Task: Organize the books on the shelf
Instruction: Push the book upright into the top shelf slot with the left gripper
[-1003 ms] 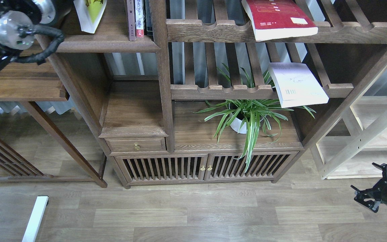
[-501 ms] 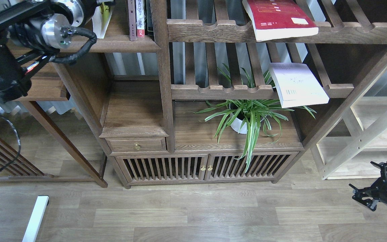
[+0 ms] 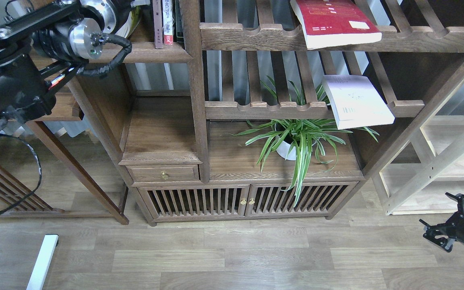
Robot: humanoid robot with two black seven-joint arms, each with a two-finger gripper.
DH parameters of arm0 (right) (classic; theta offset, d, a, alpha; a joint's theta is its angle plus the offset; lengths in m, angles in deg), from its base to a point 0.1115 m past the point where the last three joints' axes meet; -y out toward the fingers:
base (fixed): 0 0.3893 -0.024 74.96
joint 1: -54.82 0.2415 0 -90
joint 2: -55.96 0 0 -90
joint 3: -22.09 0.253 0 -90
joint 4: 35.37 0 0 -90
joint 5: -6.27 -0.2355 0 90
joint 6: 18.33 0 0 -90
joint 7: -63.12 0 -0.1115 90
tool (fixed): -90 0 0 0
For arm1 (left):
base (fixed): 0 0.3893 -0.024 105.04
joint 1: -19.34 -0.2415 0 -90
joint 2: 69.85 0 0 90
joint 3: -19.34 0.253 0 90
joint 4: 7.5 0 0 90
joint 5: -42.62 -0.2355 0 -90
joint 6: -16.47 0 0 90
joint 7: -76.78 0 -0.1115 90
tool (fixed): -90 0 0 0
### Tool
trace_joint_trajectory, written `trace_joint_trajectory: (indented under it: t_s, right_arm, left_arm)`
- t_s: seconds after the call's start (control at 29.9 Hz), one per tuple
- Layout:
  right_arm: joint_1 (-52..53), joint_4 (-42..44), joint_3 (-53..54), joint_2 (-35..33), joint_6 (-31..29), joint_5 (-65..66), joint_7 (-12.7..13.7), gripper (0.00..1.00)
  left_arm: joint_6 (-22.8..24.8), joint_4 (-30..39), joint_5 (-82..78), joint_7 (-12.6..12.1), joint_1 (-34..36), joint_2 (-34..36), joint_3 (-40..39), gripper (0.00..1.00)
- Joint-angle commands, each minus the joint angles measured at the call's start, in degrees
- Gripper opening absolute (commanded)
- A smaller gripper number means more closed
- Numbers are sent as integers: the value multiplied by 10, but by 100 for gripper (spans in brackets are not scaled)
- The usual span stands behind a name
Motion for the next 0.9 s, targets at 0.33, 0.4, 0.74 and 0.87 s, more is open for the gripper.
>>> trace_joint_trajectory:
  t_s: [0.33, 0.4, 0.74, 0.87]
  right_arm:
    - [1, -12, 0, -5, 8, -1, 0, 100]
    - [1, -12, 0, -7, 8, 0, 0, 100]
    - [0, -17, -1, -8, 17, -1, 0, 100]
    - [0, -20, 0, -10, 19, 0, 0, 100]
  left_arm:
    - [15, 57, 5, -28, 0, 78, -19, 81]
    - [45, 79, 6, -31, -6, 100, -19, 81]
    - [97, 116, 2, -32, -24, 136, -8, 66]
    - [91, 116, -4, -25, -26, 131, -7, 53]
